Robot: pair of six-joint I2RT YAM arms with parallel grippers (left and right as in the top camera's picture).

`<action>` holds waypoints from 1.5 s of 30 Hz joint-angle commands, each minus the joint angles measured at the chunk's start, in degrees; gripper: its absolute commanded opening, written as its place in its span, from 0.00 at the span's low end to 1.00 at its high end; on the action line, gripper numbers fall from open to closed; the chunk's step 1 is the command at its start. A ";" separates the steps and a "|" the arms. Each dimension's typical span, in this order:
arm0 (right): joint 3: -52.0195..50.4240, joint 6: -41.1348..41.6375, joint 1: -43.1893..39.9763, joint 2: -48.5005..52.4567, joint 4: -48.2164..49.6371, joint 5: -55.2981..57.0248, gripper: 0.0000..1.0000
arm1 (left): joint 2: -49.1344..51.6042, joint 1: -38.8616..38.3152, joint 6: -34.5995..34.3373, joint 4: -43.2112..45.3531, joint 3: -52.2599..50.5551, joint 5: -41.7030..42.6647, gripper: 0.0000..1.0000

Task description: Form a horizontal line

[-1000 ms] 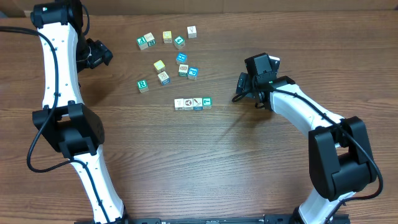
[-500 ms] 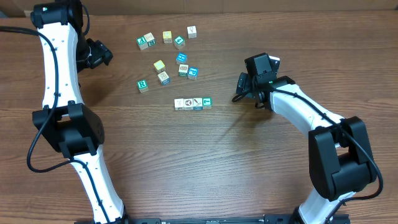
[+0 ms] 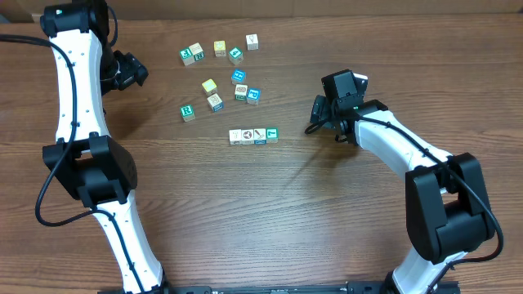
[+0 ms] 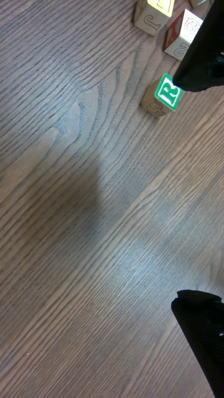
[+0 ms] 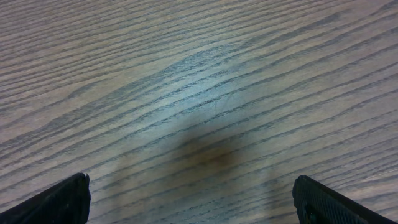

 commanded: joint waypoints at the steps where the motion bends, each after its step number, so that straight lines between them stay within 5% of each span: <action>1: -0.35 -0.22 0.11 -1.46 0.31 0.98 1.00 | -0.35 -0.42 -0.17 -0.11 -0.13 -0.13 1.00; 7: -0.35 -0.26 -0.07 -13.03 0.20 7.48 1.00 | -0.35 -0.42 -0.17 -0.11 -0.15 -0.13 1.00; 20: -2.27 -4.55 -2.43 -39.08 -8.90 2.69 1.00 | -0.35 -0.42 -0.17 -0.11 -0.13 -0.13 1.00; 25: -15.43 -15.26 -6.10 -48.30 1.62 -7.43 1.00 | -0.35 -0.42 -0.17 -0.11 -0.13 -0.13 1.00; 34: -44.13 -18.29 -9.44 -67.73 36.13 -16.31 1.00 | -0.35 -0.42 -0.17 -0.11 -0.13 -0.13 1.00; 45: -60.33 -18.29 -9.99 -85.46 41.27 -16.44 1.00 | -0.35 -0.42 -0.17 -0.11 -0.13 -0.13 1.00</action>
